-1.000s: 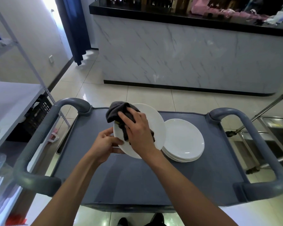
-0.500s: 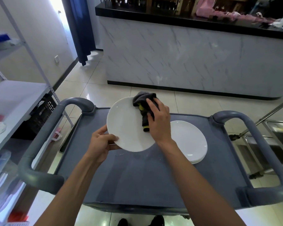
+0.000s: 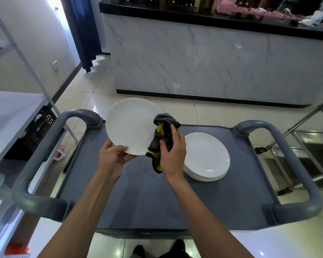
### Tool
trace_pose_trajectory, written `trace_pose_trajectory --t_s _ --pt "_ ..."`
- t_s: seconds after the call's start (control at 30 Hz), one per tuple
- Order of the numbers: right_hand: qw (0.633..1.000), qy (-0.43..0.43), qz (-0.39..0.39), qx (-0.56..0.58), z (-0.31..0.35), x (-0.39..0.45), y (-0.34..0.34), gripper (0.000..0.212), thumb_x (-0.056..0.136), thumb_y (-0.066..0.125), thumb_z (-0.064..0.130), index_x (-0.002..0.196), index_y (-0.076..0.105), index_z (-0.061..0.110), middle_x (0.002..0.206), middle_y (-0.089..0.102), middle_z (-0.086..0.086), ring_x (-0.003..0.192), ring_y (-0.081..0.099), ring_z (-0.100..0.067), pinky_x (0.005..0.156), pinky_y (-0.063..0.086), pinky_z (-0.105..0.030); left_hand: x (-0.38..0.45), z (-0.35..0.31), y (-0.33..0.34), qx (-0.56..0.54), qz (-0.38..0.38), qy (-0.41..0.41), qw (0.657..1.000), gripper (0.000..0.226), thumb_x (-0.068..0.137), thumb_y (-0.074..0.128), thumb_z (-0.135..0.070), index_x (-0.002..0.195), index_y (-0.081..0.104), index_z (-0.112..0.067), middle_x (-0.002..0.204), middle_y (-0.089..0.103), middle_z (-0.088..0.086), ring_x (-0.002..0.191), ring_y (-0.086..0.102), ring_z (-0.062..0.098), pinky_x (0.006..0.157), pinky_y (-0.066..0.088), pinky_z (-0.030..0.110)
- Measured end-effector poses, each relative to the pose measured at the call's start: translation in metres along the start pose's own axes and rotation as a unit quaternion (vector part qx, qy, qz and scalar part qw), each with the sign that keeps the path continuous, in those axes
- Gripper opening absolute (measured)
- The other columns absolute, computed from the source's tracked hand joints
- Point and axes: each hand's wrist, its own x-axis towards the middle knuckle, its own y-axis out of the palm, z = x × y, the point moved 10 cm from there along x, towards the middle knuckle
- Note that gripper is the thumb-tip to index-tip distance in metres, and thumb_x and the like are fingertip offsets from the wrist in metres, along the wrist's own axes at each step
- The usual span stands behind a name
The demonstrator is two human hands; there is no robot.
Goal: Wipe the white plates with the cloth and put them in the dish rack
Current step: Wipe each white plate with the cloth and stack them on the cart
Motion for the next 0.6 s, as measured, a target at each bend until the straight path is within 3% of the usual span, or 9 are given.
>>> trace_pose_trajectory --t_s 0.2,0.33,0.5,0.6 --pt "0.999 0.038 0.010 0.036 0.000 -0.029 0.019 0.062 0.097 0.064 0.022 0.153 0.038 0.027 0.153 0.039 0.005 0.141 0.036 -0.013 0.117 0.036 -0.041 0.002 -0.003 -0.003 0.015 -0.028 0.017 0.999 0.052 0.083 0.054 0.018 0.127 0.061 -0.008 0.099 0.074 0.008 0.078 0.074 0.031 0.065 0.061 0.041" --pt "0.998 0.034 0.013 0.049 0.006 -0.047 0.029 0.064 0.097 0.065 0.021 0.154 0.036 0.029 0.156 0.034 0.008 0.144 0.033 -0.011 0.118 0.035 -0.039 0.003 -0.006 -0.003 0.036 -0.030 0.020 0.999 0.048 0.083 0.055 0.017 0.118 0.066 -0.015 0.089 0.076 0.004 0.076 0.072 0.029 0.062 0.061 0.034" --pt "0.997 -0.057 0.041 -0.022 0.025 -0.049 0.033 0.063 0.097 0.063 0.014 0.154 0.039 0.028 0.156 0.039 0.001 0.138 0.037 -0.016 0.113 0.017 -0.008 0.002 -0.005 -0.001 0.092 -0.019 0.012 0.995 0.045 0.083 0.058 0.016 0.116 0.067 -0.013 0.089 0.073 0.011 0.073 0.065 0.034 0.059 0.062 0.035" --pt "0.992 -0.097 0.062 -0.053 0.036 -0.039 0.035 0.059 0.095 0.063 0.006 0.150 0.047 0.020 0.153 0.044 -0.005 0.136 0.040 -0.022 0.115 0.018 -0.010 -0.004 -0.001 0.009 0.140 0.018 0.004 0.990 0.043 0.082 0.056 0.018 0.112 0.070 -0.010 0.086 0.075 0.018 0.074 0.071 0.040 0.059 0.062 0.041"
